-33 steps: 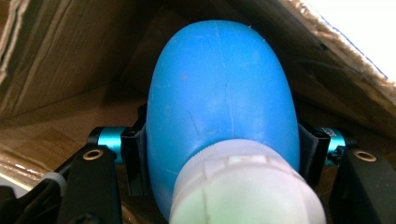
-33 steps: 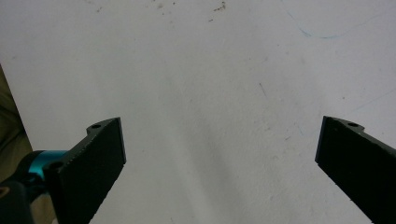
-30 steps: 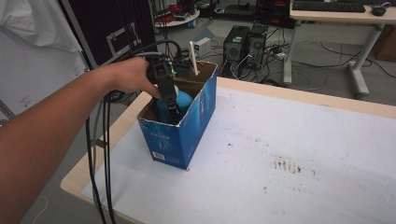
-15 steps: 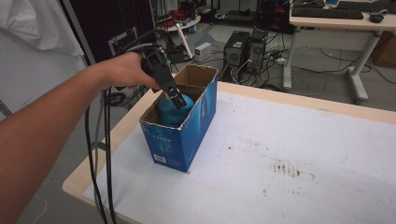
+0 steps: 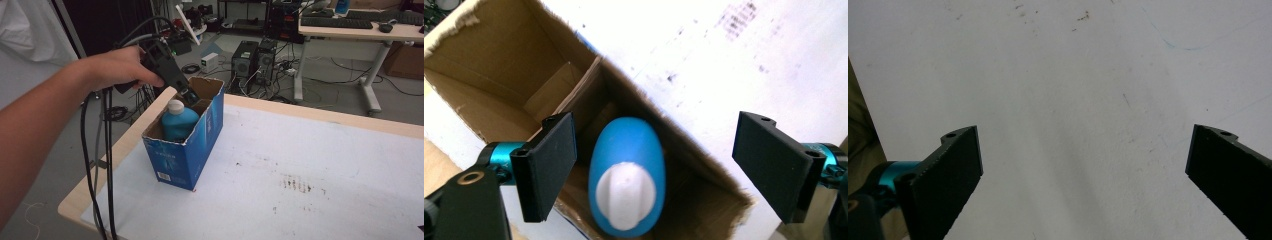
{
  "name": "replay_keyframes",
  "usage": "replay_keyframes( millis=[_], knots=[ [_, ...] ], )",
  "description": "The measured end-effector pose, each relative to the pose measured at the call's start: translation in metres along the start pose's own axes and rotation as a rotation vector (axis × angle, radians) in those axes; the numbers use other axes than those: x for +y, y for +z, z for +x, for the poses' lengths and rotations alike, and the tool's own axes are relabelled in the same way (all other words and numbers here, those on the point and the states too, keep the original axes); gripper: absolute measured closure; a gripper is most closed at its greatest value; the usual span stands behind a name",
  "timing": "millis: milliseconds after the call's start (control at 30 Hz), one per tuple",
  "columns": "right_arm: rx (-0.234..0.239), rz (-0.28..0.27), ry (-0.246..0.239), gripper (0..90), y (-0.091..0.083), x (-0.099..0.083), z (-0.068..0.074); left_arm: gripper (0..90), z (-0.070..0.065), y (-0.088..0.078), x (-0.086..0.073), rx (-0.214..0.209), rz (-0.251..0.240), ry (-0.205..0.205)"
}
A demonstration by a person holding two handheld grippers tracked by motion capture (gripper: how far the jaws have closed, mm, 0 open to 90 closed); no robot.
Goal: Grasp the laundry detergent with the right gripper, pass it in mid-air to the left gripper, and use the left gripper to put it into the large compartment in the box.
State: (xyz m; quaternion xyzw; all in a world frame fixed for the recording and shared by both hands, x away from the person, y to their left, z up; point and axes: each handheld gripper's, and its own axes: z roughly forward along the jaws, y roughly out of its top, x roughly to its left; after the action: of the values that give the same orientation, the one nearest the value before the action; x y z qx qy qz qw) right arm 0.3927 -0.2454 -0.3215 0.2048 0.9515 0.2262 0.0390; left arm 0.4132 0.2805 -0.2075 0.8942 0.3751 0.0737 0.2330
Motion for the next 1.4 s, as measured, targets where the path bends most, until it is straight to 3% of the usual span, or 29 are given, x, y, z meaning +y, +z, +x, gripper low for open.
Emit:
replay_keyframes(
  millis=[100, 200, 267, 467, 567, 700, 833, 1167, 1300, 1400],
  knots=[
    [-0.003, -0.005, 0.002, 0.8, -0.001, 0.000, 0.000, 17.9, -0.005, -0.006, 0.007, -0.012, 0.004, 0.030],
    [-0.005, -0.005, 0.002, 0.8, -0.001, 0.000, 0.001, 17.9, -0.008, -0.010, 0.015, -0.009, -0.021, -0.003],
    [-0.008, -0.004, 0.004, 0.8, -0.001, 0.000, 0.000, 17.9, -0.010, -0.010, 0.018, -0.005, -0.034, -0.001],
    [-0.014, -0.008, 0.013, 0.8, -0.002, -0.001, -0.001, 17.0, -0.022, 0.001, 0.031, -0.026, -0.023, 0.059],
    [-0.016, -0.013, 0.016, 0.8, -0.002, -0.001, 0.000, 8.4, -0.027, 0.006, 0.037, -0.043, -0.026, 0.087],
    [-0.020, -0.015, 0.016, 0.8, -0.003, -0.002, 0.000, 1.6, -0.034, 0.011, 0.046, -0.130, -0.035, 0.118],
    [-0.021, -0.015, 0.015, 0.8, -0.003, -0.003, 0.000, 1.5, -0.039, 0.015, 0.052, -0.116, -0.035, 0.146],
    [-0.020, -0.025, 0.023, 0.8, -0.003, -0.001, -0.002, 1.6, -0.067, 0.023, 0.081, -0.071, -0.100, 0.277],
    [-0.015, -0.033, 0.028, 0.8, -0.003, -0.001, -0.003, 1.7, -0.075, 0.029, 0.089, -0.098, -0.118, 0.315],
    [-0.012, -0.039, 0.030, 0.8, -0.003, 0.000, -0.004, 1.6, -0.081, 0.035, 0.093, -0.115, -0.103, 0.365]
  ],
)
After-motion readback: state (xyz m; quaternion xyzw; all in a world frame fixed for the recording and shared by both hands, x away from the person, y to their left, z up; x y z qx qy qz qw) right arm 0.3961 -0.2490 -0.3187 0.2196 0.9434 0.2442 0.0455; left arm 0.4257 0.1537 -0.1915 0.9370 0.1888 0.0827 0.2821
